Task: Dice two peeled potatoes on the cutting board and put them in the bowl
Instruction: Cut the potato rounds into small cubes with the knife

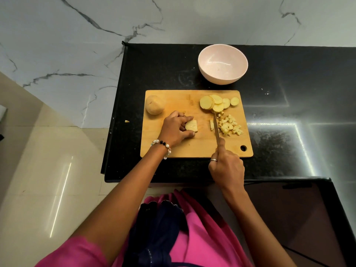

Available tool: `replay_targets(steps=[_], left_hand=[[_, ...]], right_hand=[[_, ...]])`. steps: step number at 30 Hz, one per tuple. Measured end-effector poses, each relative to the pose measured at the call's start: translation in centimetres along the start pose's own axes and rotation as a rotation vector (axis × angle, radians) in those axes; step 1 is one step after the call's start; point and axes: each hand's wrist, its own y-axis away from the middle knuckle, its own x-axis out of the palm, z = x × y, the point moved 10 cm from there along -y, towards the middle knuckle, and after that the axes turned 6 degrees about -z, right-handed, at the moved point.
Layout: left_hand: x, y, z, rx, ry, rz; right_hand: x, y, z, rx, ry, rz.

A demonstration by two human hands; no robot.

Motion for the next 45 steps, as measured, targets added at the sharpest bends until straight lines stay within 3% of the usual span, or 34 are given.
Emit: replay_targets(steps=[7, 18, 24, 27, 31, 41, 45], left_hand=[[-0.2, 0.3, -0.1, 0.005, -0.001, -0.030], [-0.3, 0.0, -0.4, 0.003, -0.007, -0.065], [-0.3, 0.1, -0.5, 0.009, -0.027, -0.083], [-0.2, 0.1, -0.4, 0.001, -0.043, -0.071], [-0.2, 0.1, 0.0, -0.024, -0.012, -0.069], [-0.5, 0.7, 0.2, 0.004, 0.044, -0.096], [-0.6, 0.9, 0.3, 0.007, 0.064, -0.104]], right_hand=[[1.2, 0.2, 3.5, -0.126, -0.041, 0.079], [3.4, -0.6, 5.8, -0.210, 0.193, 0.158], [3.3, 2.4, 4.8, -0.179, 0.220, 0.197], [3.1, 2.4, 4.4, -0.171, 0.225, 0.106], [2.7, 1.4, 3.5, -0.130, 0.136, 0.156], [0.5, 0.4, -0.2, 0.077, -0.057, 0.047], [-0.6, 0.5, 1.4, 0.038, -0.103, 0.013]])
